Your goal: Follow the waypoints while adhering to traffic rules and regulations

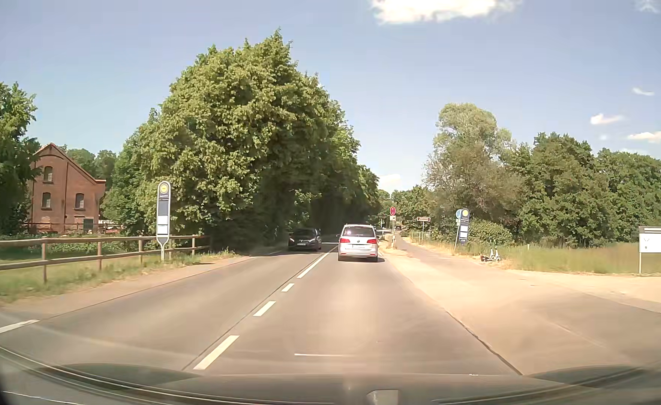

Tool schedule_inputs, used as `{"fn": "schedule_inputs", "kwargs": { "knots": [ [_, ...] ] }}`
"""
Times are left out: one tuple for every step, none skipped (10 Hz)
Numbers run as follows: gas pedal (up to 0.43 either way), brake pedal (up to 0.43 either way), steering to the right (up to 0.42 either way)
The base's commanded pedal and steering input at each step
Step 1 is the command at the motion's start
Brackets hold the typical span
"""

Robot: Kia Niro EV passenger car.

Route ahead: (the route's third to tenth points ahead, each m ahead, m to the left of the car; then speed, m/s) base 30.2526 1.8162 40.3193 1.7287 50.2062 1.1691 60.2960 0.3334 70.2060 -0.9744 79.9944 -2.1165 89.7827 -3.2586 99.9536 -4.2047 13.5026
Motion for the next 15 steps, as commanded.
{"fn": "schedule_inputs", "kwargs": {
  "knots": [
    [0.047, 0.030, 0.002],
    [0.047, 0.030, 0.003],
    [0.047, 0.030, 0.002],
    [0.047, 0.030, 0.003],
    [0.047, 0.030, 0.003],
    [0.047, 0.030, 0.002],
    [0.047, 0.030, 0.003],
    [0.047, 0.030, 0.002],
    [0.047, 0.030, 0.003],
    [0.047, 0.030, 0.003],
    [0.047, 0.030, 0.003],
    [0.047, 0.030, 0.003],
    [0.047, 0.030, 0.003],
    [0.047, 0.030, 0.003],
    [0.047, 0.030, 0.002]
  ]
}}
